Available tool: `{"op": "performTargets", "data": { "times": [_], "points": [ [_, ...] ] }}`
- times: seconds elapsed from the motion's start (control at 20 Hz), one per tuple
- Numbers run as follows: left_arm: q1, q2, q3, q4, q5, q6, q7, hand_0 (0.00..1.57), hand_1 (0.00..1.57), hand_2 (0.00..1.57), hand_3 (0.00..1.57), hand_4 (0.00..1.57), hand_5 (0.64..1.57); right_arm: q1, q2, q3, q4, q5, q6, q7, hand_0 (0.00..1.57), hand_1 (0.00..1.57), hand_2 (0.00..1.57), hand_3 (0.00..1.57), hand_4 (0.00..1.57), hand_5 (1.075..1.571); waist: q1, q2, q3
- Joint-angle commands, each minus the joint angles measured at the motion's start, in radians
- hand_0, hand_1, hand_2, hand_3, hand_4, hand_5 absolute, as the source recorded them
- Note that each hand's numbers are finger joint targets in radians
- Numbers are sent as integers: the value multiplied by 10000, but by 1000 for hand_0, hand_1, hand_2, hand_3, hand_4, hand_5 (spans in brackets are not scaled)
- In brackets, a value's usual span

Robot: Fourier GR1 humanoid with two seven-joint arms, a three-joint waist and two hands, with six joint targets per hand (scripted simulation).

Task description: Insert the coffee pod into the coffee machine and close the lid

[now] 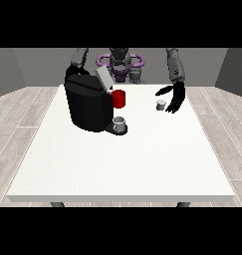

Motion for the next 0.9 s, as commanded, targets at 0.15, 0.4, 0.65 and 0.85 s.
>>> {"op": "performTargets", "data": {
  "times": [0.15,0.4,0.65,0.85],
  "points": [
    [-710,304,-265,931,-1003,457,-540,536,536,692,440,0,1571,-507,60,17,153,58,-115,270,0,0,0,0,453,1571,-119,343,0],
    [-452,146,-379,1387,-1630,1344,-1052,695,695,831,592,0,1571,-35,225,252,84,299,-309,242,0,0,0,0,527,1571,-77,12,-2],
    [-804,82,68,1940,-1669,2255,-1632,837,837,974,737,391,1571,-75,-73,-212,-26,-306,186,-75,0,0,0,0,513,1571,-313,339,-1],
    [-1040,-208,-312,2025,-2345,2878,-1250,971,971,1086,863,323,1571,-33,96,98,85,-238,-15,-47,0,0,0,0,514,1571,-323,178,0]
  ]
}}
